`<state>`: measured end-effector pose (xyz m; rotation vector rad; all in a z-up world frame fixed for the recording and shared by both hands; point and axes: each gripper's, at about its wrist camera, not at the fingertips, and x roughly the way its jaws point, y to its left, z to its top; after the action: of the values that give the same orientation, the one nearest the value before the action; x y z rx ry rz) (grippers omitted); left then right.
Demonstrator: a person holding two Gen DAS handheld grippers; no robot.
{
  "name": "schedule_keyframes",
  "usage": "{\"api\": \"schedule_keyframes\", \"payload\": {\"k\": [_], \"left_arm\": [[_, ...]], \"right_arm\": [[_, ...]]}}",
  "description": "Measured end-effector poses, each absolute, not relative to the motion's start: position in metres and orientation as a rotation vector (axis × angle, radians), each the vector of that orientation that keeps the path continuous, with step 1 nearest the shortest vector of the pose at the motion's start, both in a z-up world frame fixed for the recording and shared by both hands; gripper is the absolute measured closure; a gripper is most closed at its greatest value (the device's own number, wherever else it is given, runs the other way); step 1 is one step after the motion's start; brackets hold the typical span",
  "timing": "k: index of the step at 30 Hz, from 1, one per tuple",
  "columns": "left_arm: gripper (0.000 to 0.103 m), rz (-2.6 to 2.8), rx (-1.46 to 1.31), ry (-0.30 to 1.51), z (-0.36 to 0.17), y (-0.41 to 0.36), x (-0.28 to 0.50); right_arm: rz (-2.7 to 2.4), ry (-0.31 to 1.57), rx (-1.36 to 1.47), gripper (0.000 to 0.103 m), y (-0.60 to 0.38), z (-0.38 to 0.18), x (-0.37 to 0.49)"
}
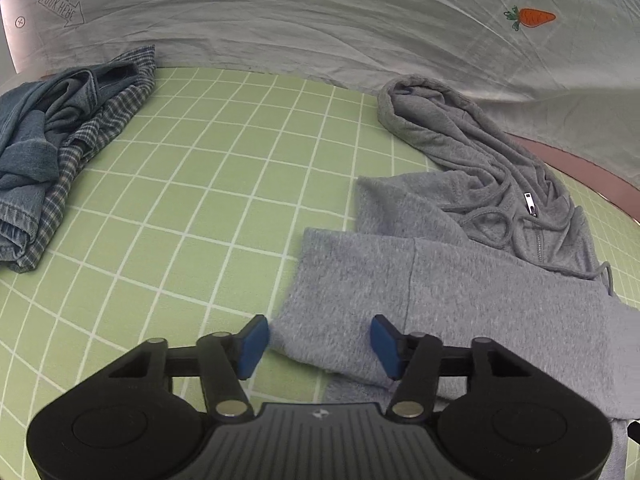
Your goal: Fold clothes
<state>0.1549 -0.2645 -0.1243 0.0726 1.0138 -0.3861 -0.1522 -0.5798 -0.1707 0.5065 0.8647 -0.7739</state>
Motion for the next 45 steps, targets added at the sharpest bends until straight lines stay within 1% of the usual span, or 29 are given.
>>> {"api": "schedule_keyframes", "payload": {"k": [1, 2, 3, 8, 12, 14, 15, 16, 18, 20, 22, 24, 29, 32, 33, 34, 35, 36, 45], "left_arm": [[0.089, -0.395, 0.083, 1.001, -0.123, -0.265, 0.155], [0.099, -0.398, 0.081, 0.996, -0.122, -0.265, 0.156], [0.102, -0.401, 0.08, 0.991, -0.121, -0.265, 0.156], [0.103, -0.401, 0.062, 0.965, -0.115, -0.26, 0.157], [0.103, -0.376, 0.036, 0.978, -0.116, -0.252, 0.159], [0.102, -0.354, 0.012, 0.999, -0.118, -0.245, 0.16], [0.098, -0.349, -0.001, 1.007, -0.118, -0.242, 0.16], [0.085, -0.349, -0.01, 1.012, -0.119, -0.242, 0.16], [0.068, -0.349, -0.029, 1.024, -0.122, -0.241, 0.16], [0.064, -0.349, -0.048, 1.035, -0.124, -0.241, 0.16], [0.055, -0.349, -0.067, 1.046, -0.126, -0.24, 0.16], [0.049, -0.349, -0.086, 1.056, -0.128, -0.24, 0.16], [0.048, -0.342, -0.127, 1.084, -0.132, -0.241, 0.161], [0.052, -0.35, -0.135, 1.075, -0.132, -0.239, 0.161], [0.062, -0.356, -0.129, 1.068, -0.131, -0.239, 0.161], [0.076, -0.361, -0.123, 1.06, -0.13, -0.239, 0.161], [0.085, -0.367, -0.117, 1.052, -0.129, -0.239, 0.161], [0.098, -0.37, -0.109, 1.041, -0.128, -0.238, 0.161], [0.101, -0.401, -0.199, 0.891, -0.091, -0.229, 0.156]], "right_arm": [[-0.77, 0.866, 0.5, 0.02, -0.578, -0.17, -0.152], [-0.766, 0.868, 0.493, 0.02, -0.576, -0.17, -0.151], [-0.761, 0.87, 0.482, 0.02, -0.574, -0.17, -0.151], [-0.743, 0.887, 0.429, 0.02, -0.565, -0.169, -0.146], [-0.734, 0.904, 0.412, 0.02, -0.562, -0.172, -0.144], [-0.73, 0.911, 0.415, 0.02, -0.561, -0.173, -0.142], [-0.73, 0.913, 0.411, 0.02, -0.56, -0.173, -0.142], [-0.729, 0.913, 0.41, 0.02, -0.56, -0.174, -0.142], [-0.729, 0.914, 0.408, 0.019, -0.56, -0.174, -0.142], [-0.731, 0.914, 0.408, 0.018, -0.56, -0.175, -0.142], [-0.731, 0.917, 0.402, 0.018, -0.56, -0.175, -0.141], [-0.731, 0.917, 0.401, 0.017, -0.56, -0.175, -0.141], [-0.731, 0.917, 0.399, 0.016, -0.56, -0.175, -0.141], [-0.732, 0.916, 0.399, 0.015, -0.56, -0.175, -0.141], [-0.732, 0.915, 0.399, 0.014, -0.56, -0.175, -0.14], [-0.734, 0.91, 0.399, 0.014, -0.56, -0.175, -0.14], [-0.736, 0.905, 0.4, 0.014, -0.561, -0.175, -0.139], [-0.738, 0.9, 0.401, 0.014, -0.561, -0.174, -0.139], [-0.755, 0.853, 0.407, 0.014, -0.566, -0.171, -0.134]]}}
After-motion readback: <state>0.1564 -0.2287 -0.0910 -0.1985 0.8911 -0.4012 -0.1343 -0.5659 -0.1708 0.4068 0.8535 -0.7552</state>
